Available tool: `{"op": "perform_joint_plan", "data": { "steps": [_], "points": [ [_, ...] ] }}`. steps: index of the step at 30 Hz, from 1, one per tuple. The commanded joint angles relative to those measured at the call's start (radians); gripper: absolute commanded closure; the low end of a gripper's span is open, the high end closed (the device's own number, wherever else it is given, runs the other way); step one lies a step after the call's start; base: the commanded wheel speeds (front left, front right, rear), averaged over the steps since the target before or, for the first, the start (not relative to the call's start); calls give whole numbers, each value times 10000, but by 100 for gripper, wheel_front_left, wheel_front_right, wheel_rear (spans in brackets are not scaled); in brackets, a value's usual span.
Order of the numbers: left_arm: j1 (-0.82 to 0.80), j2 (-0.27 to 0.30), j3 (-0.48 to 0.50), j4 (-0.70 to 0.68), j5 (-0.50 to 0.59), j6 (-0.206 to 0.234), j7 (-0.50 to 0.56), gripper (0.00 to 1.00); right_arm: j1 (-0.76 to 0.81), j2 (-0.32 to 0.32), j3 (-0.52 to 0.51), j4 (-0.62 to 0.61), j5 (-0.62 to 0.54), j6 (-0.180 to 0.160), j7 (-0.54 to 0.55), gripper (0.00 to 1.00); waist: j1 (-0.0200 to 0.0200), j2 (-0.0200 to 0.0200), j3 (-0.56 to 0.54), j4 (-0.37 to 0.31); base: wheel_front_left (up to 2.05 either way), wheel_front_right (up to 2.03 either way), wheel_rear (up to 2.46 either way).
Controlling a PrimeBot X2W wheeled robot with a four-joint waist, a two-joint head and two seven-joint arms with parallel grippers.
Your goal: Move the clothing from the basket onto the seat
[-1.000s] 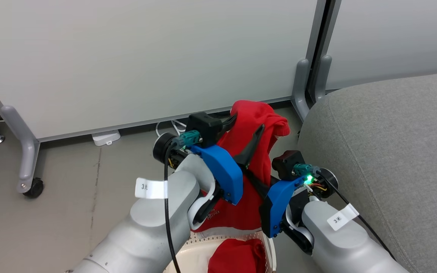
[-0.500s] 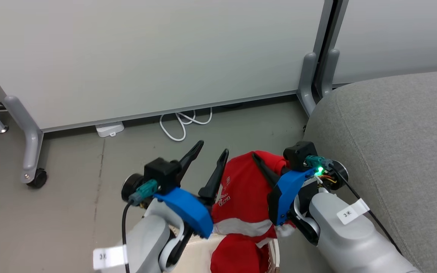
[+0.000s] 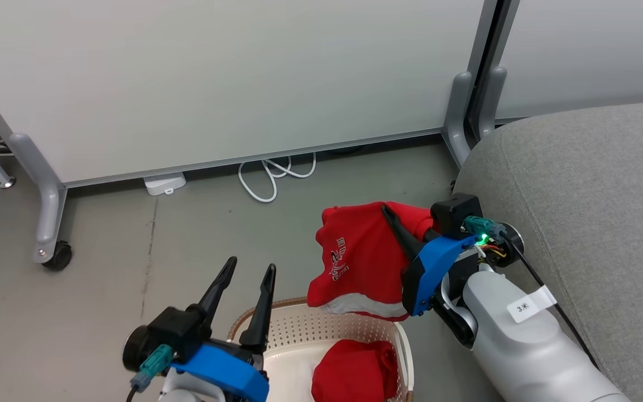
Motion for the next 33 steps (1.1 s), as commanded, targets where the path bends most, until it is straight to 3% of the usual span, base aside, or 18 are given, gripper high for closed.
{"op": "perform_joint_plan", "data": {
  "steps": [1,13,27,33],
  "points": [
    [178,-43,211,-103,136,-62,-25,0,22,-30,-77,-62,-98,1,-61,100,0,-1,-8,2,0,0,0],
    [1088,-382,1375,-250,895,-376,-26,0,384,-30,-621,-221,-498,1,29,100,0,-1,-139,71,0,0,0],
    [1120,-379,1310,-218,791,-376,-26,0,677,-30,-953,-663,-801,1,352,100,0,-1,-42,-96,0,0,0],
    [1039,-351,1276,-189,768,-377,-26,0,675,-30,-1053,-950,-923,1,483,100,0,-1,125,-491,0,0,0]
  ]
}}
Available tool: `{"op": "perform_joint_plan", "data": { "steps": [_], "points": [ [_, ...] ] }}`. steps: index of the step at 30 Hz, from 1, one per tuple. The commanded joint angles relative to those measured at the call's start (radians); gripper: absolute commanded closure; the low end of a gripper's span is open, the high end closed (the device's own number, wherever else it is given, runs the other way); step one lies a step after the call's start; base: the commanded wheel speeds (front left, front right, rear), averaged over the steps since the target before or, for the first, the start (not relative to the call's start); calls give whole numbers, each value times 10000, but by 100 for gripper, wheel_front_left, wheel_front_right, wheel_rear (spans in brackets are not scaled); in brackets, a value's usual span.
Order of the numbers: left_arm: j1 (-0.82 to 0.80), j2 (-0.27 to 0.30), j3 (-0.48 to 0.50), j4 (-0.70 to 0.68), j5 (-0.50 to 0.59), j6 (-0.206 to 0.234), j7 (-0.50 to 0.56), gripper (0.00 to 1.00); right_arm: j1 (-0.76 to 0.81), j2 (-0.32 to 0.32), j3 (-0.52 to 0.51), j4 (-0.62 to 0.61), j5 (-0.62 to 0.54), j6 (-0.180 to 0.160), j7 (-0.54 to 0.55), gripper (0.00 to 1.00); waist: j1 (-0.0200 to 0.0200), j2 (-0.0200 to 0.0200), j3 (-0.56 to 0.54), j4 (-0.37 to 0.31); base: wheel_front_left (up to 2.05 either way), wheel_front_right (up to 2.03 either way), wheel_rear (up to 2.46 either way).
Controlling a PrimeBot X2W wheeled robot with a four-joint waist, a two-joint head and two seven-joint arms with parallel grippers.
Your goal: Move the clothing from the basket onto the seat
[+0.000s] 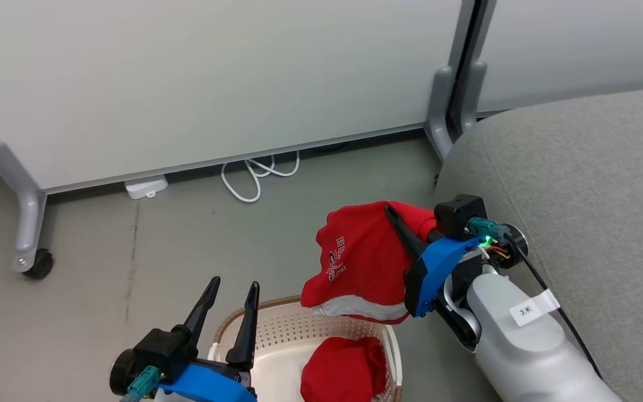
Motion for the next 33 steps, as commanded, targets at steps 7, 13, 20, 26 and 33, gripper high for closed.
{"op": "perform_joint_plan", "data": {
  "steps": [7,13,20,26,33],
  "points": [
    [-224,127,11,11,-27,-19,-27,0,141,-30,-179,-324,-197,1,115,100,0,0,293,-1034,0,0,0],
    [-461,248,-55,91,119,-20,-27,0,220,-28,-336,-557,-308,1,168,100,0,0,492,-1958,0,0,0],
    [-659,433,-92,75,158,-18,-27,0,295,-25,-421,-835,-370,1,184,100,0,0,752,-3049,0,0,0],
    [-733,511,-159,79,122,-19,-27,0,408,-21,-503,-994,-452,1,201,100,0,0,860,-3801,0,0,0],
    [-749,535,-185,62,176,-19,-27,0,548,-21,-549,-1188,-434,1,232,100,0,0,917,-4423,0,0,0]
  ]
}}
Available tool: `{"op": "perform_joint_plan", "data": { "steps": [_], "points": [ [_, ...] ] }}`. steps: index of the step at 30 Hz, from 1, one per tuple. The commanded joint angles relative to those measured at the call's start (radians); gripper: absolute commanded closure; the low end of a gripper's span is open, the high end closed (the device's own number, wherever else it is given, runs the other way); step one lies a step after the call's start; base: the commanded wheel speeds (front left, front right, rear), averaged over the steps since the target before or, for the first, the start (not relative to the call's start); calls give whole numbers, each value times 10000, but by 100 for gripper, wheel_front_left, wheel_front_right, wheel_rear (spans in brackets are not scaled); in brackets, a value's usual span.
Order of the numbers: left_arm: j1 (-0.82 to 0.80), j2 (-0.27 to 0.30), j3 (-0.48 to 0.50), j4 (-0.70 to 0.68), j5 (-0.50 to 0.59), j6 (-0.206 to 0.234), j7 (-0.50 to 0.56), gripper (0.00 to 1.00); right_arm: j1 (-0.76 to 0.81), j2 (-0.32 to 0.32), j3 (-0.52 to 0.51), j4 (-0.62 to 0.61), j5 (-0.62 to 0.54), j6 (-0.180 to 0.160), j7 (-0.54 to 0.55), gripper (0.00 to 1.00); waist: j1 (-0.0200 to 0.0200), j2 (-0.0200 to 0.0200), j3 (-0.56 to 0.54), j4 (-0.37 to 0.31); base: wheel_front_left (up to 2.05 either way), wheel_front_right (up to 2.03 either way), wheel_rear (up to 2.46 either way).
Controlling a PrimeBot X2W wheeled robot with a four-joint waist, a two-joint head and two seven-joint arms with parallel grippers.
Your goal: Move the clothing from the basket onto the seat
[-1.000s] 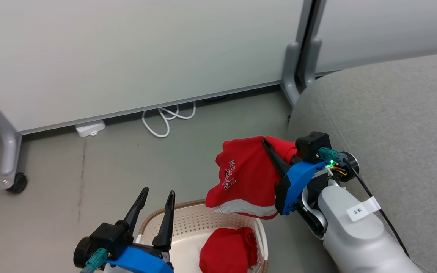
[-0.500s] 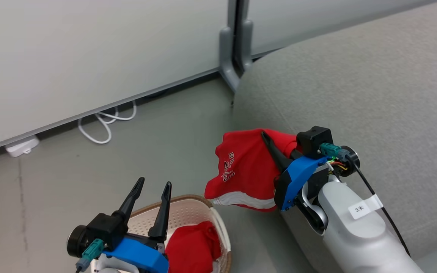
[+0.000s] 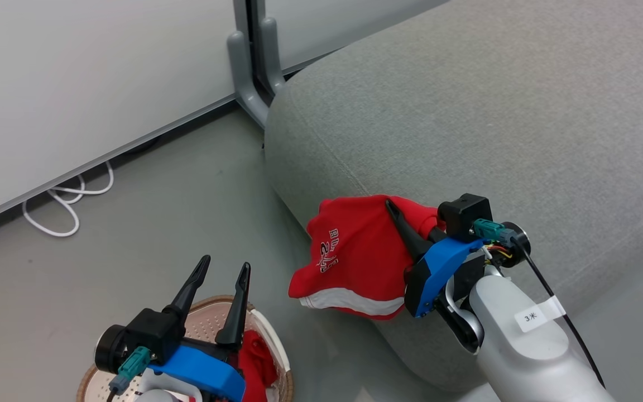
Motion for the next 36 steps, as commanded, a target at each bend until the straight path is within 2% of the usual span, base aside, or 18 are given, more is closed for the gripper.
{"op": "perform_joint_plan", "data": {
  "steps": [1,9,22,28,31,36],
  "points": [
    [-99,40,-11,-5,53,-17,-27,0,101,-7,10,-111,18,1,31,100,0,0,42,-236,0,0,0],
    [-148,99,-14,-86,148,-17,-27,0,222,-7,-92,-281,-17,1,40,100,0,0,204,-483,0,0,0],
    [-200,156,-115,-136,115,-17,-27,0,131,-9,-234,-499,69,1,151,100,0,0,398,-315,0,0,0],
    [-417,333,-196,-282,190,-17,-27,0,-770,-75,-963,-566,-145,1,250,100,0,0,839,-57,0,0,0],
    [-583,481,-313,-354,217,-17,-27,0,-1514,-394,-1521,-543,-292,1,317,100,0,0,1224,152,0,0,0],
    [-1082,838,-652,-562,278,-17,-27,0,-2883,-1389,-2483,-413,-813,1,637,100,0,0,2142,649,0,0,0]
  ]
}}
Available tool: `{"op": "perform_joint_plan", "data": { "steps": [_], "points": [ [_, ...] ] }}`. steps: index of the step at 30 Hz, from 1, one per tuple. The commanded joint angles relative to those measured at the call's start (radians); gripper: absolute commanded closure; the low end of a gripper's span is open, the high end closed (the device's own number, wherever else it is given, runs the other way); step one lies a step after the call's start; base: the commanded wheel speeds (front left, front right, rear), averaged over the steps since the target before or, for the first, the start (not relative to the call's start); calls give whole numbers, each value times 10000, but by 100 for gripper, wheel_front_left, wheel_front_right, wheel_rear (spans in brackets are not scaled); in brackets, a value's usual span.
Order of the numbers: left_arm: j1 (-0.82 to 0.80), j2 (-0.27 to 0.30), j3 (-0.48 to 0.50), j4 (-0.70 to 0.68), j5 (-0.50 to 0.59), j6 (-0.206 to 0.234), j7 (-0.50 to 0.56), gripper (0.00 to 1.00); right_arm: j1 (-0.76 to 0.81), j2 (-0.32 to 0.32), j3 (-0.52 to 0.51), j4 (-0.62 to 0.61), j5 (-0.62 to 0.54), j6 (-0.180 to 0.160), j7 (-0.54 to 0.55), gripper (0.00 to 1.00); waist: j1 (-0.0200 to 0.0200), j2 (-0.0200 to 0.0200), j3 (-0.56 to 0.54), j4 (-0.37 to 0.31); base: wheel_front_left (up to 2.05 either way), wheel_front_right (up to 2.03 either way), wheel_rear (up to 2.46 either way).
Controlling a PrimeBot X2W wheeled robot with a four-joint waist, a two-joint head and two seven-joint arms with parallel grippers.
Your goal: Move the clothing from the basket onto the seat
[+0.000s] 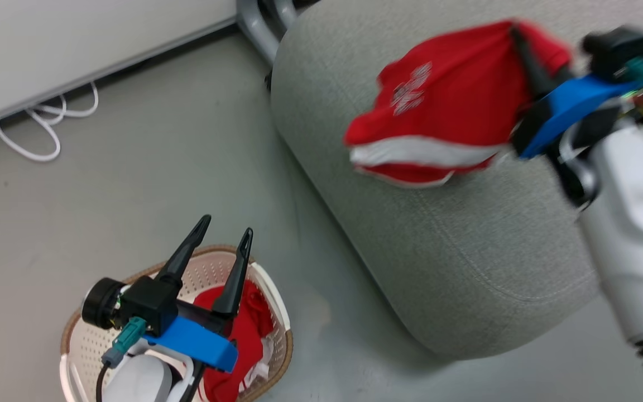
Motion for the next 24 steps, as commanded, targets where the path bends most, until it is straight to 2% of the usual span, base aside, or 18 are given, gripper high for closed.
{"op": "perform_joint_plan", "data": {
  "steps": [1,6,7,12,17,24],
  "points": [
    [-298,146,-79,-105,85,-17,-27,0,-404,-244,-340,65,-81,1,56,100,-1,0,678,461,0,0,0],
    [-976,477,-509,-436,162,-18,-27,0,-1383,-1215,-2063,383,-257,1,0,100,-1,0,1800,1063,0,0,0],
    [-1312,658,-725,-544,181,-18,-27,0,-1673,-1408,-2736,484,-274,1,-117,100,-1,0,2259,1289,0,0,0],
    [-2022,1053,-1154,-847,180,-18,-27,0,-2144,-2039,-4266,710,-397,1,-431,100,-1,0,3245,1747,0,0,0],
    [-2387,1258,-1238,-1092,212,-18,-27,0,-2140,-2028,-5464,1344,-854,1,-803,100,-1,0,3942,1992,0,0,0],
    [-2459,1398,-1226,-1197,108,-18,-27,0,-1806,-1553,-6258,2429,-1734,1,-1225,100,-1,0,4298,2092,0,0,0]
  ]
}}
